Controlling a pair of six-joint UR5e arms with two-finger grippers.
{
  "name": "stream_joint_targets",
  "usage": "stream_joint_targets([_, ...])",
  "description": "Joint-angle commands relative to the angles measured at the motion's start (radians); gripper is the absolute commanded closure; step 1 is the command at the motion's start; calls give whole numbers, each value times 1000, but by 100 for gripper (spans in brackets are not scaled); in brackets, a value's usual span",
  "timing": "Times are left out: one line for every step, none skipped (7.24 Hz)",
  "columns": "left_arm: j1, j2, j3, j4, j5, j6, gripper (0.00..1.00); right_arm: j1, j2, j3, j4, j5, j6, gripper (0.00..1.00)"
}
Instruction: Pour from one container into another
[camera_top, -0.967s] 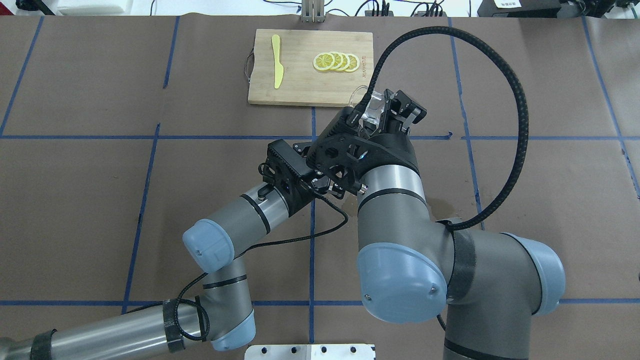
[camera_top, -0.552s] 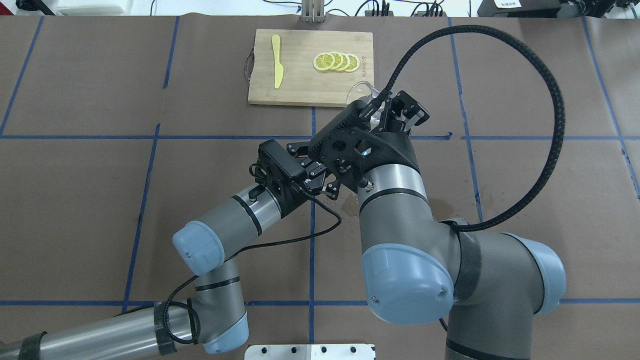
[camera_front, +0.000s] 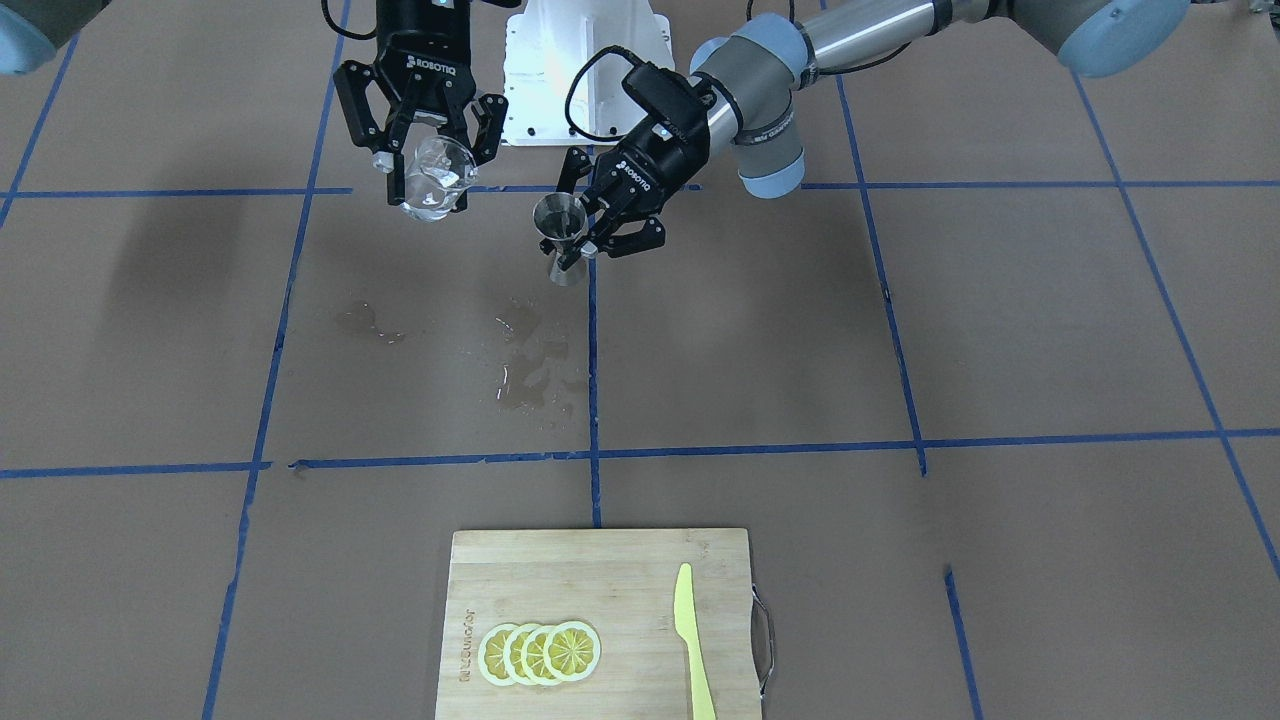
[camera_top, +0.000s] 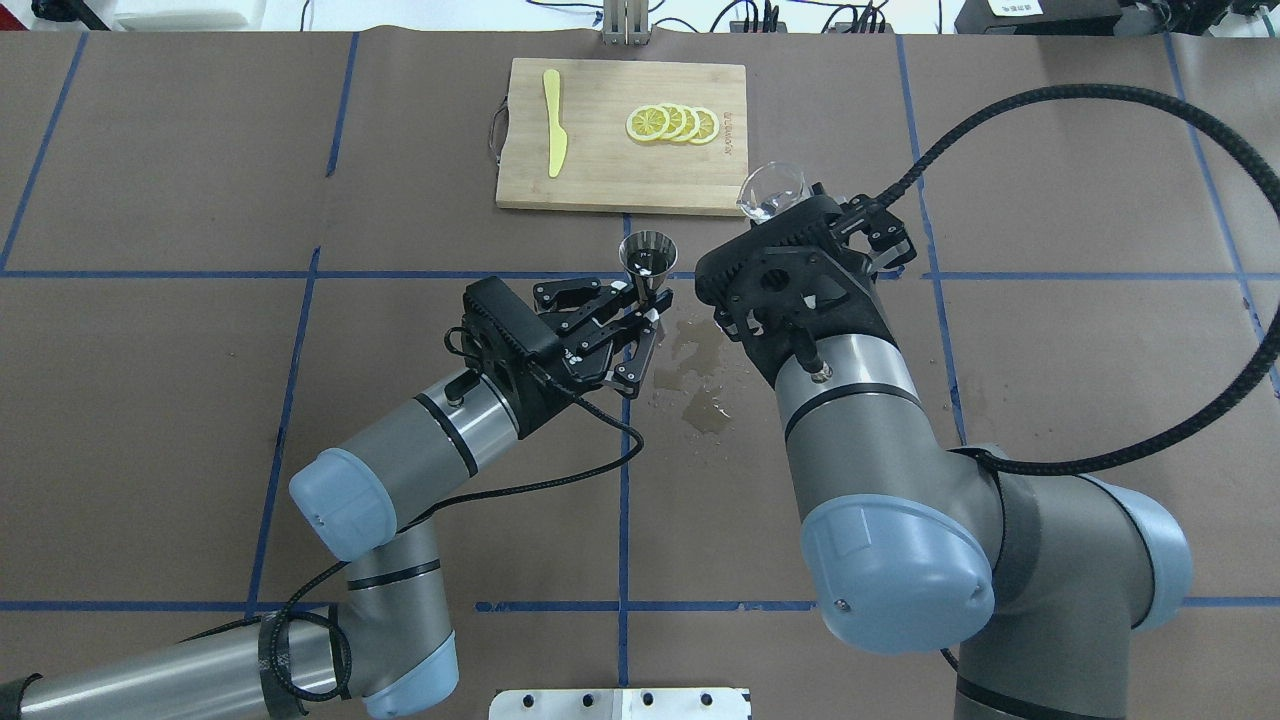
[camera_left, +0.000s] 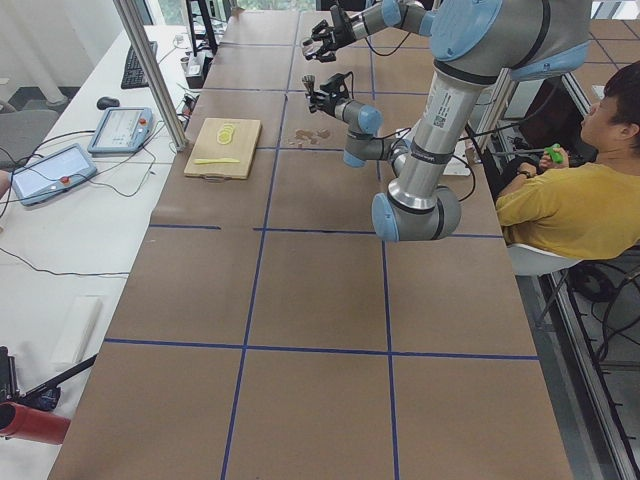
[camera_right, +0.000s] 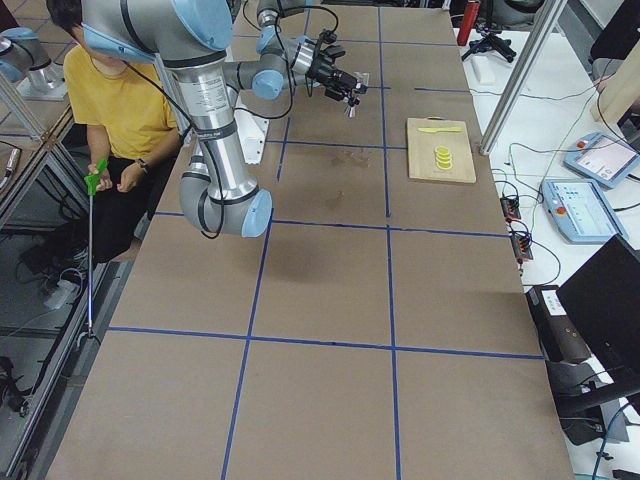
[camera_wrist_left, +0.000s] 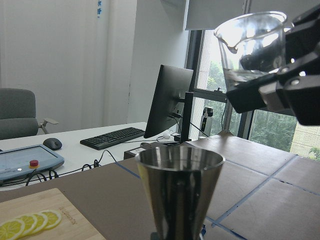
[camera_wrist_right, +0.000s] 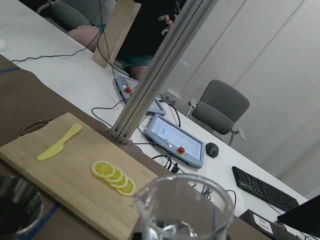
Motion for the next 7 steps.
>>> stream_joint_targets([-2, 64, -20, 1, 65, -3, 100, 1, -89, 2, 108, 1, 159, 100])
stream_joint_targets([-5, 74, -22, 0, 117, -6, 100, 1, -187, -1, 242, 1, 161, 100])
stream_joint_targets([3, 97, -25, -3, 210, -8, 100, 1, -268, -7, 368, 1, 175, 100])
stream_joint_targets([6, 150, -46, -6, 231, -12, 100, 1, -334, -14, 435, 1, 184, 100])
stream_joint_targets([6, 217, -76, -6, 286, -105, 100, 1, -359, -26, 466, 2, 220, 100])
stream_joint_targets([7, 320, -90, -17, 293, -142, 100, 2, -368, -26, 468, 18, 222, 100])
stream_joint_targets([6, 391, -119, -22, 331, -205, 100, 3, -387, -26, 468, 28, 235, 100])
